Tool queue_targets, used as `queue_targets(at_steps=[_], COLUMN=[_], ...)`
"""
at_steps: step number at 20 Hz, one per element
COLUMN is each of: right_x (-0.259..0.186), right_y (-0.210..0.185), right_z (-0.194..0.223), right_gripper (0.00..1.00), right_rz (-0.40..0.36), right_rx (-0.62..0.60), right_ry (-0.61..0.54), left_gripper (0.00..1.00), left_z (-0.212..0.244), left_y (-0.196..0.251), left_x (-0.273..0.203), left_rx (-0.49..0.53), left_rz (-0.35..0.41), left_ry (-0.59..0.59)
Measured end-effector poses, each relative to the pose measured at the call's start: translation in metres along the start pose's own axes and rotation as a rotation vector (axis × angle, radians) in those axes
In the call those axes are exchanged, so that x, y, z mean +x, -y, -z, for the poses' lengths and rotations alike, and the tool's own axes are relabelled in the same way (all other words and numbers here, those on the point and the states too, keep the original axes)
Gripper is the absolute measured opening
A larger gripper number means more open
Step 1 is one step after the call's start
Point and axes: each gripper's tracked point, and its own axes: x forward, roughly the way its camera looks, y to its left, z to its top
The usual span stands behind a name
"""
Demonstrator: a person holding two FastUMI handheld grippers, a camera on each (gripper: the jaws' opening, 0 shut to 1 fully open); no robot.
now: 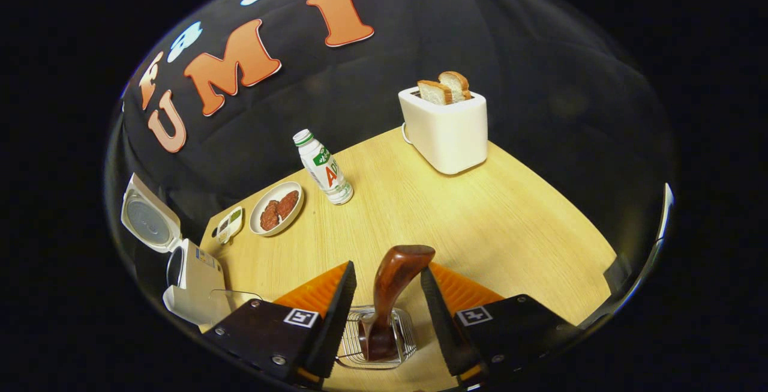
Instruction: Close the left gripper, press the button to open the rice cooker; take a wooden spoon from the chopstick holder with the right hand, scoop a spoonful of rice and pour it into the rice cooker, then put the wooden spoon back into the chopstick holder.
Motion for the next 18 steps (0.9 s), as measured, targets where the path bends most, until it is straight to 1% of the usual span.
queue_targets(at_steps=[1, 2, 3, 4, 5, 6, 9, 10, 13, 14, 15, 16, 17, 18], right_x=[0.004, 0.006, 0.008, 0.006, 0.002, 0.0, -0.014, -0.018, -0.032, -0.037, -0.041, -0.044, -0.045, -0.048], right_y=[0.001, 0.001, 0.001, -0.003, -0.006, -0.006, -0.009, -0.01, -0.007, -0.006, -0.004, -0.004, -0.004, -0.007], right_z=[-0.001, -0.001, 0.0, 0.001, 0.001, 0.0, 0.001, 0.003, 0.007, 0.01, 0.011, 0.012, 0.012, 0.016], right_gripper=[0.65, 0.51, 0.51, 0.42, 0.37, 0.33, 0.29, 0.27, 0.27, 0.27, 0.27, 0.25, 0.25, 0.25], right_rz=[0.002, 0.003, -0.001, -0.024, -0.041, -0.054, -0.091, -0.102, -0.116, -0.117, -0.109, -0.1, -0.091, -0.084], right_rx=[0.003, 0.004, 0.006, 0.009, 0.015, 0.017, 0.039, 0.046, 0.052, 0.054, 0.062, 0.084, 0.099, 0.11], right_ry=[-0.002, -0.006, -0.011, -0.014, -0.008, 0.0, 0.009, 0.008, 0.009, 0.014, 0.019, 0.028, 0.037, 0.046], left_gripper=[0.57, 0.61, 0.61, 0.57, 0.61, 0.61, 0.61, 0.57, 0.57, 0.61, 0.57, 0.61, 0.57, 0.57], left_z=[0.002, 0.004, 0.005, 0.007, 0.008, 0.01, 0.012, 0.012, 0.009, 0.009, 0.008, 0.008, 0.009, 0.008], left_y=[0.004, 0.005, 0.007, 0.008, 0.009, 0.01, 0.014, 0.016, 0.022, 0.025, 0.028, 0.032, 0.035, 0.037], left_x=[0.0, 0.003, 0.005, 0.007, 0.009, 0.01, 0.016, 0.017, 0.021, 0.022, 0.022, 0.022, 0.023, 0.025], left_rx=[-0.003, -0.006, -0.007, -0.008, -0.01, -0.012, -0.011, -0.008, 0.003, 0.006, 0.007, 0.008, 0.012, 0.015], left_rz=[0.008, 0.01, 0.014, 0.014, 0.017, 0.021, 0.035, 0.042, 0.064, 0.072, 0.08, 0.093, 0.101, 0.109], left_ry=[-0.005, -0.011, -0.017, -0.022, -0.028, -0.035, -0.044, -0.044, -0.035, -0.034, -0.034, -0.035, -0.034, -0.03])
